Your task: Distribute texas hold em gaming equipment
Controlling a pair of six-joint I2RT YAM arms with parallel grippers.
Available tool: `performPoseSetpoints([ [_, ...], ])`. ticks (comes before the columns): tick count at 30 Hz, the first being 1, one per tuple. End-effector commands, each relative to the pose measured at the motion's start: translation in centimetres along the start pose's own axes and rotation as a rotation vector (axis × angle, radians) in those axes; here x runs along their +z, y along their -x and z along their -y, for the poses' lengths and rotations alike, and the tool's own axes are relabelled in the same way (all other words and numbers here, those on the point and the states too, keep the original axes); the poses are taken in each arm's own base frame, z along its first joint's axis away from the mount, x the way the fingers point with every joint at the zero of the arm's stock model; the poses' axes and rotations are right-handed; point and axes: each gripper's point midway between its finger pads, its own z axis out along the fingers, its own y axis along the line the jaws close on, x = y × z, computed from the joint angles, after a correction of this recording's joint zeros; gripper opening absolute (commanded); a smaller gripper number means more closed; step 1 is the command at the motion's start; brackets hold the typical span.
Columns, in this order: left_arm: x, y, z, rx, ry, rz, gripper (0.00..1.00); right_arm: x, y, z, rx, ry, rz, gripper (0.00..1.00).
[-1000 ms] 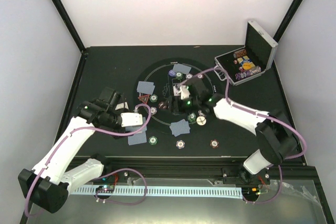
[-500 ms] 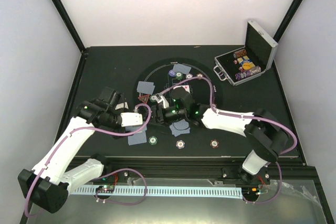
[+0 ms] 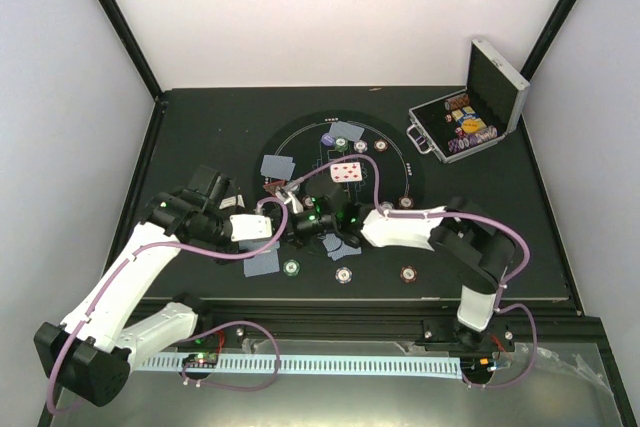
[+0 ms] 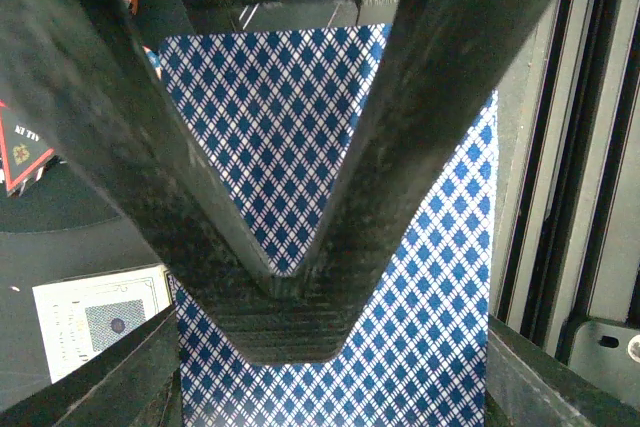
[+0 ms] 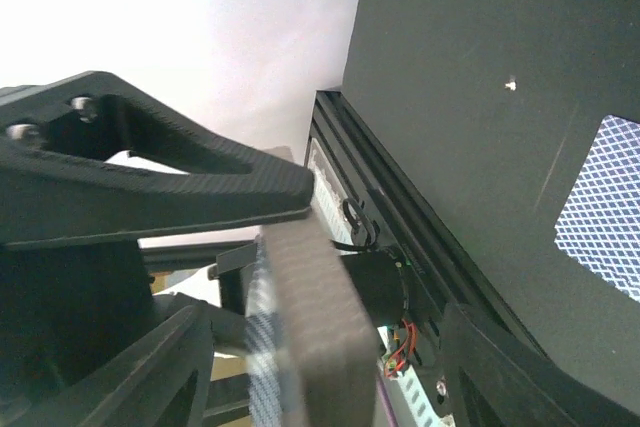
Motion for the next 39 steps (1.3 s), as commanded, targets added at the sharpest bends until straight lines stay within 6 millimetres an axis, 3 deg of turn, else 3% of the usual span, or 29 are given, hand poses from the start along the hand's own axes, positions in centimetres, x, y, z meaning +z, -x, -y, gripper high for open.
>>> performPoseSetpoints([
  [1,-1.4,1.0,-0.6,0.021,0.040,0.029,0.01,1.1,0.5,-1.0,0.001,0.056,-0.005,0.63],
  [7,-1.6,1.1,-0.6,0.023,0.038,0.031,0.01,1.4,0.5,0.8,0.028,0.021,-0.003,0.55],
  [17,-1.9,1.2,-0.6,0.029,0.047,0.035,0.01,-0.8,-0.1,5.0,0.073,-0.057,0.022,0.46],
  [21,-1.9,1.1,-0.6,0.029,0.049,0.033,0.01,-1.7,0.0,4.9,0.071,-0.063,0.035,0.43],
  [33,-1.6,0.9,-0.6,0.027,0.048,0.026,0.02,-3.8,0.4,1.2,0.018,-0.020,0.054,0.44],
  [39,-1.4,0.9,-0.6,0.023,0.040,0.026,0.02,-5.0,0.4,1.1,0.003,-0.060,0.067,0.21],
])
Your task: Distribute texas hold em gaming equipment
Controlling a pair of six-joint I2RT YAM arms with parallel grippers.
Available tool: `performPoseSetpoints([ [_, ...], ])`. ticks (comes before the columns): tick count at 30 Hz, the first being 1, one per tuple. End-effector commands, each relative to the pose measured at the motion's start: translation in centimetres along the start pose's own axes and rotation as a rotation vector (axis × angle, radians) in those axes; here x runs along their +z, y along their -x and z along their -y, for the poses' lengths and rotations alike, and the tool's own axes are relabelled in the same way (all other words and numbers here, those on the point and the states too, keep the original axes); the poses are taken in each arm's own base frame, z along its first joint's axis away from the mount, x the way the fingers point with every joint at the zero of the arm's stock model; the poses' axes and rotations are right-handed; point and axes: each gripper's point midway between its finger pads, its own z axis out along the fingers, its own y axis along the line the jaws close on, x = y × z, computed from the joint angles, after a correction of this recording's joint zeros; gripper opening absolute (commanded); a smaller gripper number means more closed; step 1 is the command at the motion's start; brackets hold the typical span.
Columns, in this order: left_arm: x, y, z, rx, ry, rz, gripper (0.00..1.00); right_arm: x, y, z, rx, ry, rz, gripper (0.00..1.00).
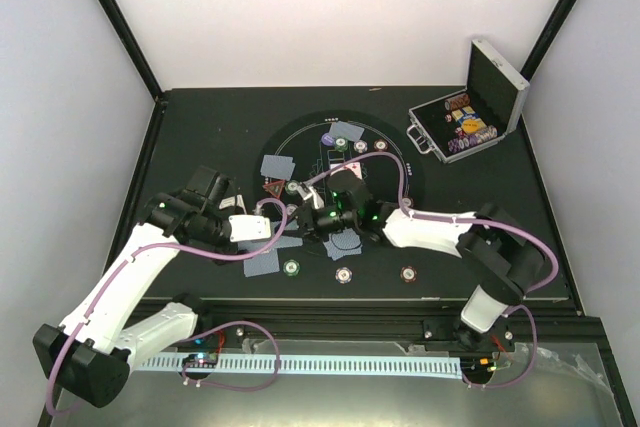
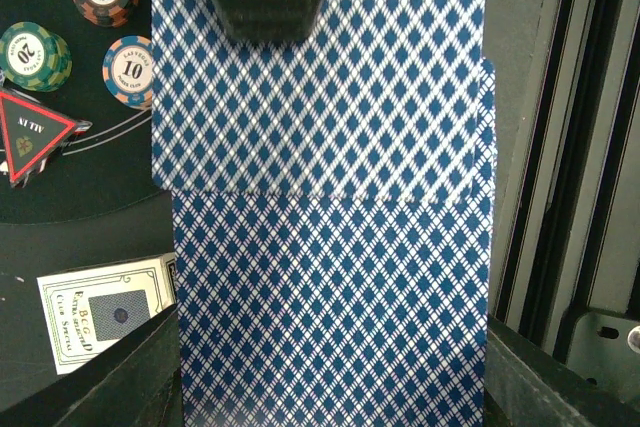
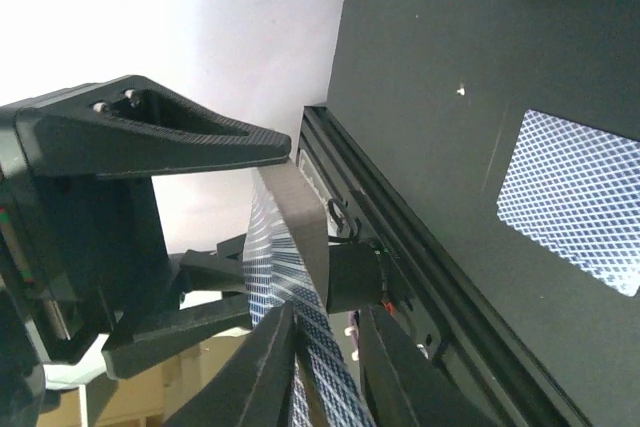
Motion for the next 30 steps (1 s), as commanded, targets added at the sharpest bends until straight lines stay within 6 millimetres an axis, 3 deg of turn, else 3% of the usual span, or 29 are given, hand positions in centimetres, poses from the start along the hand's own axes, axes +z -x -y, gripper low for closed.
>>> performPoseSetpoints([
  [1,-1.2,1.2,-0.7,0.023,0.034,0.040,0.02,-1.3,0.2,0.1,-0.018,-0.042,0.020,0.17],
  [9,-1.1,1.2,-0.7,0.024,0.033,0.040,0.02,-4.1,1.3,1.1,-0.035,-0.136,0.047,0.01],
  [14,-1.2,1.3,-0.7,0.024,0.034,0.041,0.02,-8.5,3.5,3.8,-0.051,-0.303,0.108,0.01],
  [18,-1.2,1.3,-0.7,0.024,0.030,0.042,0.02,-14.2,6.5,9.5,-0.086,-0.764,0.176,0.01],
  [22,-1.3,1.5,-0.7,0.025,0.029,0.049,0.01,-20.0,8.8,13.7,-0.032,-1.192,0.188,0.01],
  [26,-1.4,1.5,-0.6,0.027,0.028,0.052,0.02,-23.8,12.0,14.8,-0.032,-1.511,0.216,0.01],
  [30,-1.5,1.4,-0.5,0.029,0.031,0.045,0.02,-25.1,13.9,15.7,-0.013,-1.690,0.211,0.01],
])
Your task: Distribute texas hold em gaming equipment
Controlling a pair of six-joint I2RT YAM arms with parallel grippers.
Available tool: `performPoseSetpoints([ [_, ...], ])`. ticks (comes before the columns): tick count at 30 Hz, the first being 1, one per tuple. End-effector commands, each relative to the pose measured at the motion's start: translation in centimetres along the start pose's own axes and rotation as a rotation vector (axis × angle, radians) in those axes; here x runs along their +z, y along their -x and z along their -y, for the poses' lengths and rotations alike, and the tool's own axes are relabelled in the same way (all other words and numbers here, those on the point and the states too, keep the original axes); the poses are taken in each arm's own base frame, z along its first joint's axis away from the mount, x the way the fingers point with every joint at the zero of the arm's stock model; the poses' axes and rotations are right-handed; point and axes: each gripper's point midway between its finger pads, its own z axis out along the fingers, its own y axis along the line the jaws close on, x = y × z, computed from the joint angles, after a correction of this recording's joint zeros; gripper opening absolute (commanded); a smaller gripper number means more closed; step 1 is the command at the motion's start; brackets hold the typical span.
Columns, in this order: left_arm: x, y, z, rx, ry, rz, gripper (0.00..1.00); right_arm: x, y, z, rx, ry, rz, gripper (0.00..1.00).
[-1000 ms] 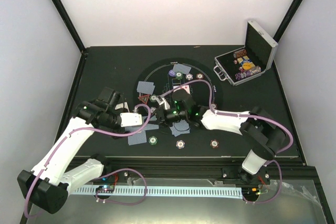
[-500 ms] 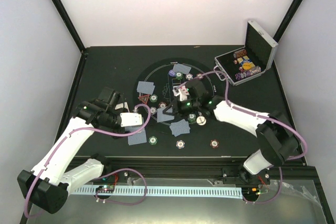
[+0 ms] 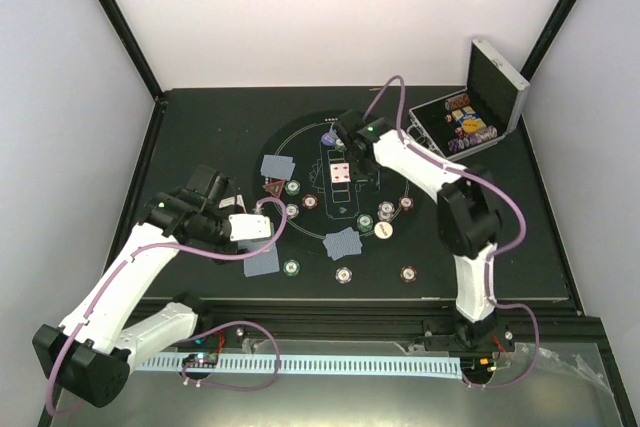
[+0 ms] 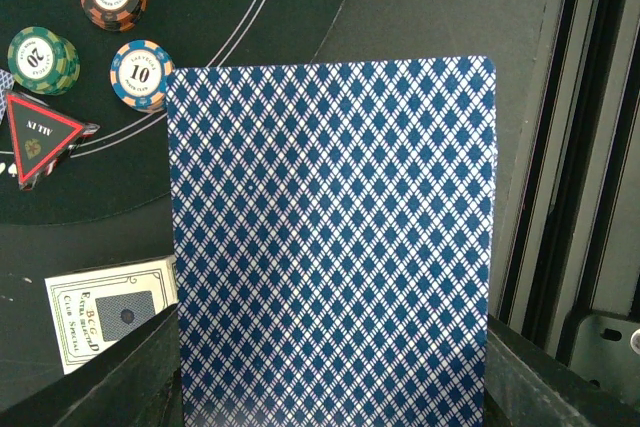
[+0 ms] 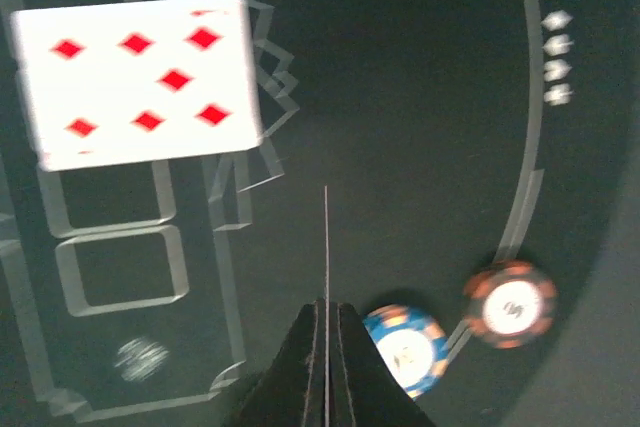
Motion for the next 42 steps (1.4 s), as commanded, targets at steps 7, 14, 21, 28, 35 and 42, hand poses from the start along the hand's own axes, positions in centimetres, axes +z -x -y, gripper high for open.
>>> performPoseSetpoints([
  [7,-1.3,1.2,-0.3,0.024,0.021,0.042,0.01,3.5,2.5,3.4,-0.091,-0.430,-0.066,0.01],
  [14,-1.0,1.1,-0.4,0.023,0.020,0.039,0.02,5.3,2.7,-2.7,-0.132,-0.305,-0.065,0.12],
  [21,-0.9,1.0,-0.4,0.023,0.021,0.036,0.02,7.7,1.3,-5.3,-0.128,-0.219,-0.125,0.18],
  [28,-0.9,1.0,-0.5,0.020,0.023,0.035,0.02,7.6,0.7,-10.0,-0.077,0.036,-0.152,0.38],
  [35,-1.1,0.8,-0.4,0.020,0.032,0.030,0.01,5.4,2.3,-13.8,-0.014,0.277,-0.140,0.44],
  [42,-1.0,0.9,-0.4,0.019,0.029,0.033,0.02,5.7,2.4,-12.2,-0.002,0.269,-0.147,0.58],
])
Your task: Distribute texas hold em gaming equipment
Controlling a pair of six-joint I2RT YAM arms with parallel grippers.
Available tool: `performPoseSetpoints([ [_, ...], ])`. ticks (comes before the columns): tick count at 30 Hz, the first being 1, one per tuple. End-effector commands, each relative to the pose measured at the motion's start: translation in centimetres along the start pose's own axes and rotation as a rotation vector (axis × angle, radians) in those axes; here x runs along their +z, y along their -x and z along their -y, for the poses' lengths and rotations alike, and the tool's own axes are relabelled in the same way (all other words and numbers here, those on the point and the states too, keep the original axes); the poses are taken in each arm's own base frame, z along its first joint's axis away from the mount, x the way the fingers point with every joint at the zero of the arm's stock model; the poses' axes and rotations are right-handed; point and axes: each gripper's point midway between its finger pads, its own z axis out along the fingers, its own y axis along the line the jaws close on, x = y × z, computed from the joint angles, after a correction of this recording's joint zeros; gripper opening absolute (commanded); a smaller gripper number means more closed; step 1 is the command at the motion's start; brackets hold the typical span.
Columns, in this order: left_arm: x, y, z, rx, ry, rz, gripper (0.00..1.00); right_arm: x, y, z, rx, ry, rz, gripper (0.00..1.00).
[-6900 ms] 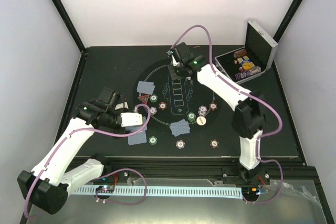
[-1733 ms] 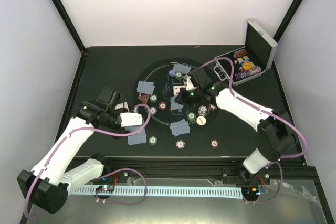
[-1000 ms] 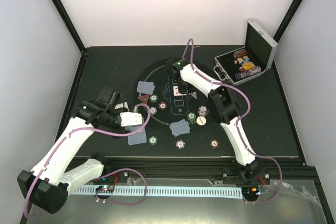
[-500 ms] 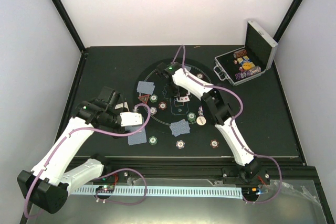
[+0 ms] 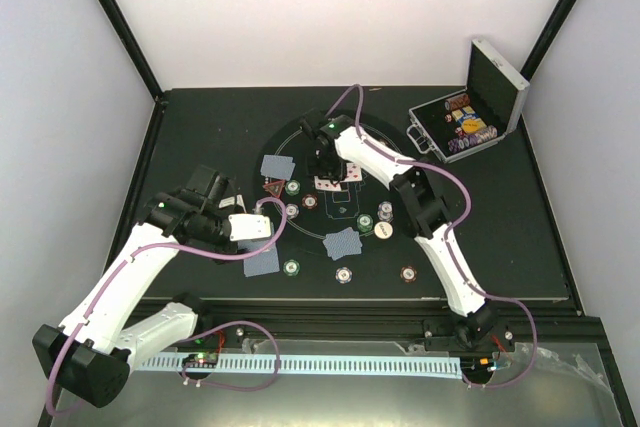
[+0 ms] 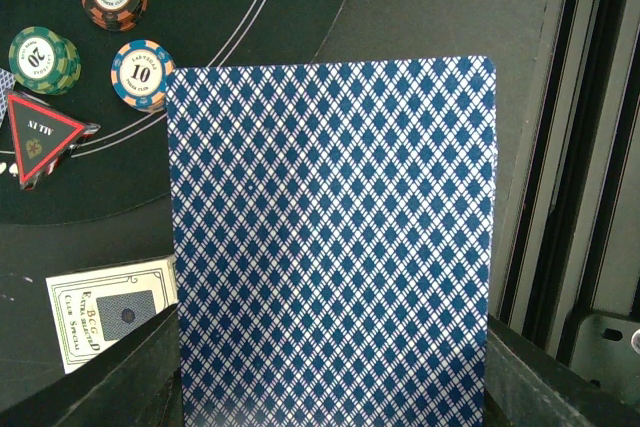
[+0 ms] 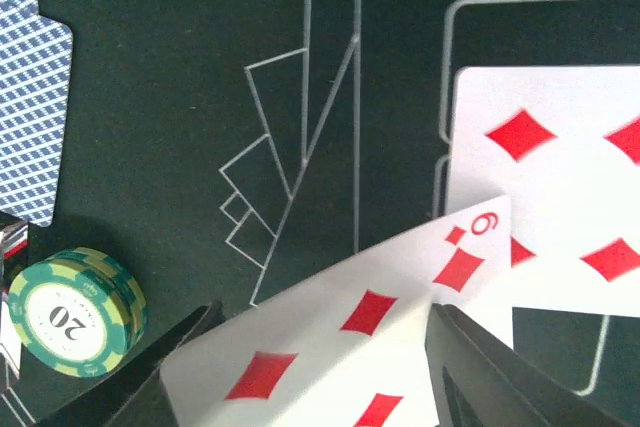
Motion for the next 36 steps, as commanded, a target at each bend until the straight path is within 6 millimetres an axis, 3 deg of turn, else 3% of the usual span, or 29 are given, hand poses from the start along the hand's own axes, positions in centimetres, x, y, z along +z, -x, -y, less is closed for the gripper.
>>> performPoseSetpoints([
  [1,-1.0,0.9,-0.4,0.014,0.027,0.034,0.02,-1.2,0.2,0.2,0.020,0.055,0.010,0.61],
  [8,-1.1,0.9,-0.4,0.013,0.027,0.034,0.02,-0.2,-0.5,1.1,0.016,0.028,-0.001,0.72],
  [14,-1.0,0.9,-0.4,0.012,0.025,0.030,0.02,-1.5,0.4,2.5,0.017,-0.034,0.046,0.75],
  [18,-1.0,1.1,-0.4,0.011,0.020,0.036,0.02,-2.5,0.9,4.6,0.008,-0.129,0.077,0.76],
  [22,-1.0,1.1,-0.5,0.010,0.019,0.037,0.01,-2.1,0.2,6.2,-0.012,-0.190,0.063,0.77],
  [26,-0.9,1.1,-0.5,0.008,0.016,0.036,0.02,-1.9,-0.1,5.8,-0.012,-0.151,0.058,0.78],
  [32,-1.2,1.1,-0.6,0.015,0.023,0.031,0.01,-4.4,1.2,5.5,-0.015,-0.118,0.117,0.78],
  [36,-1.2,1.2,-0.6,0.013,0.024,0.032,0.02,-5.7,0.8,4.5,-0.014,-0.045,0.127,0.75],
])
